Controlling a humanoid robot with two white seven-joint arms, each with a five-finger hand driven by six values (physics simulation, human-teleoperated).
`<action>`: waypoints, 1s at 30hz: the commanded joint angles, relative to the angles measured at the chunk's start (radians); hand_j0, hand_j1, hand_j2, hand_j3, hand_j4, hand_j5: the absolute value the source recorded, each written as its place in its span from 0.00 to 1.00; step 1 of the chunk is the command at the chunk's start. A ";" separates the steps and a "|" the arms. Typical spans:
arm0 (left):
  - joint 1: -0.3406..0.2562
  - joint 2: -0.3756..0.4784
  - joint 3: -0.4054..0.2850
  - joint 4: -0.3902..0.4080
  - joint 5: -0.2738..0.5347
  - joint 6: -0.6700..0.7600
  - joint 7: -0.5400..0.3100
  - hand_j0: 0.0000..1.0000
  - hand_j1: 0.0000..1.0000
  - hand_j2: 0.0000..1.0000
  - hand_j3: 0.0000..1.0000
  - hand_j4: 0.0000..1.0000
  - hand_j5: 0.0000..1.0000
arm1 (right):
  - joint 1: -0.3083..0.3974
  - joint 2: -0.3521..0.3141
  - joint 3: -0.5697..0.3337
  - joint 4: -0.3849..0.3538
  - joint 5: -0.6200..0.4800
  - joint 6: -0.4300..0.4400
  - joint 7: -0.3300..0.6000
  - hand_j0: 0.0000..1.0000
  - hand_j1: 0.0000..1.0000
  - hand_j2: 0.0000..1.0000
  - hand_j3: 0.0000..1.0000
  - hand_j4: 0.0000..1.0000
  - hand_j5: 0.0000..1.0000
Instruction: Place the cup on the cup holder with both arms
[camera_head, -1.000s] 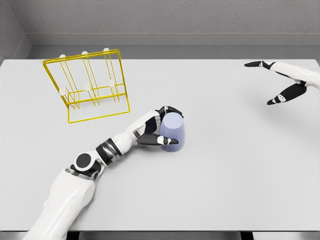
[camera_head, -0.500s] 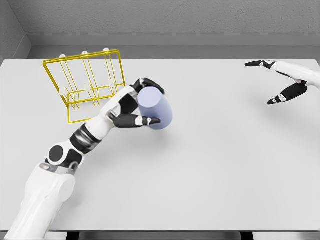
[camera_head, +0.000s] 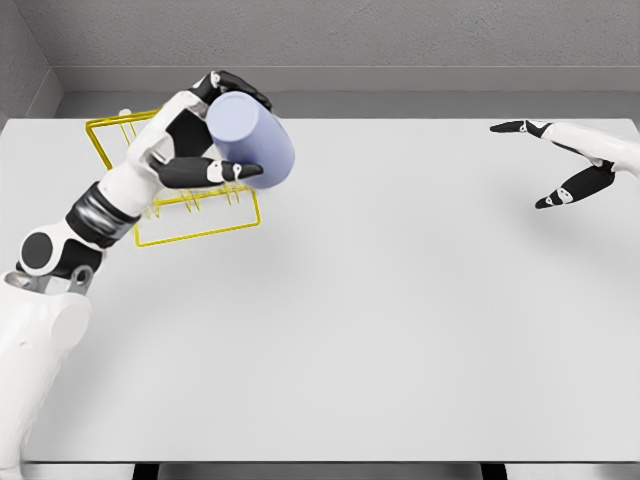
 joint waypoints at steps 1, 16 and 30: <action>-0.002 0.023 0.002 0.031 0.008 0.004 0.001 0.33 0.33 0.33 0.33 0.33 0.33 | 0.000 -0.001 -0.002 0.000 -0.007 0.002 0.001 1.00 1.00 1.00 1.00 1.00 1.00; -0.067 0.075 0.002 0.157 0.008 0.003 0.001 0.33 0.33 0.33 0.33 0.33 0.33 | 0.000 0.016 -0.022 0.038 -0.007 0.002 -0.001 1.00 1.00 1.00 1.00 1.00 1.00; -0.075 0.057 -0.011 0.243 -0.009 0.001 0.001 0.33 0.33 0.33 0.33 0.33 0.33 | 0.000 0.008 -0.018 0.036 -0.007 0.002 -0.001 1.00 1.00 1.00 1.00 1.00 1.00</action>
